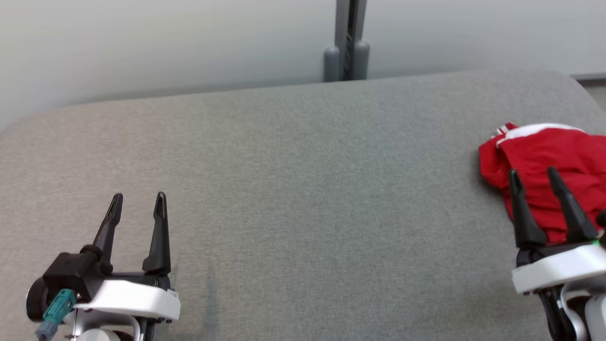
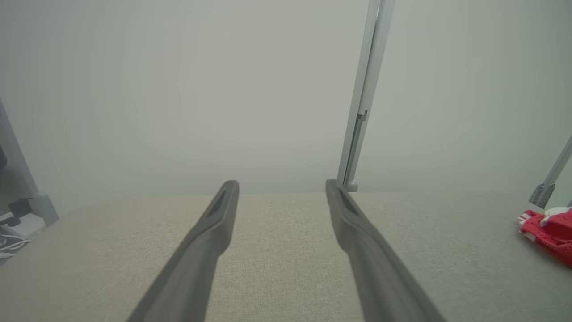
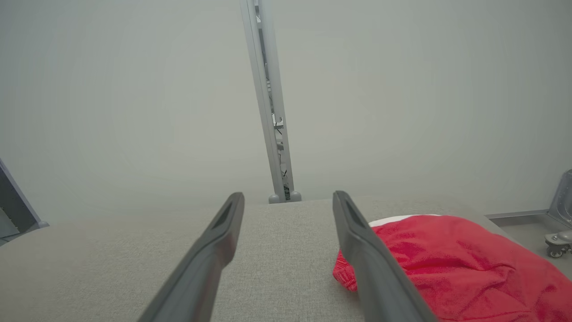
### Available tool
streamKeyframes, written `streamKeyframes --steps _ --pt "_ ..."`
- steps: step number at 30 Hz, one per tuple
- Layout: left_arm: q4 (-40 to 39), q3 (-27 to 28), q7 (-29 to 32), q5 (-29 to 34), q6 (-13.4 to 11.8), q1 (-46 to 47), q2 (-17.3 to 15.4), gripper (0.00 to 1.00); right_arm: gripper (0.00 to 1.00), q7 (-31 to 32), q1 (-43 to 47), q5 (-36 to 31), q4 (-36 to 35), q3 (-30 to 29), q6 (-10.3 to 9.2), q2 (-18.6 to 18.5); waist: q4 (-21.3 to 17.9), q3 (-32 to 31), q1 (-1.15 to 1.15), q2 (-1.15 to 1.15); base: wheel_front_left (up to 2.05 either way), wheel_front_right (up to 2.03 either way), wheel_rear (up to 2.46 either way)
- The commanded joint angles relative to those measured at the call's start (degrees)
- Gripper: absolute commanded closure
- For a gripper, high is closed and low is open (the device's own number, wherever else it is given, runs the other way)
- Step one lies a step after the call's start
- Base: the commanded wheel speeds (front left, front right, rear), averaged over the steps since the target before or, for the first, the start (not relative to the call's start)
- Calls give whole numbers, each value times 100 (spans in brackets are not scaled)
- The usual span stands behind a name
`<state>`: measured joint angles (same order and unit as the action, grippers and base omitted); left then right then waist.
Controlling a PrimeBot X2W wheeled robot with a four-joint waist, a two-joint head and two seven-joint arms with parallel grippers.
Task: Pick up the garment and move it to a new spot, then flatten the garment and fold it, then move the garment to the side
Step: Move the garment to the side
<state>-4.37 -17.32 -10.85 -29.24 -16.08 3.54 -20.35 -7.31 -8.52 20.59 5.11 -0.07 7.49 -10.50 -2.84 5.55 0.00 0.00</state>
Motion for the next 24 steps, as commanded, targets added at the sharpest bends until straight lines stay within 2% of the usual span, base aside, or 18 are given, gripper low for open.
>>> streamKeyframes --steps 1,10,24 --pt "11 25 -5 -27 -23 -42 -16 0 0 38 69 -33 -35 -27 0 -17 174 -184 0 0 0 0 0" --pt "42 91 -36 -167 -69 -472 -80 0 0 571 895 -435 -757 -201 0 394 403 -597 0 0 0 0 0" --pt "116 173 -24 -247 -110 -727 -204 0 0 961 1431 -647 -1245 -501 0 567 381 -717 0 0 0 0 0"
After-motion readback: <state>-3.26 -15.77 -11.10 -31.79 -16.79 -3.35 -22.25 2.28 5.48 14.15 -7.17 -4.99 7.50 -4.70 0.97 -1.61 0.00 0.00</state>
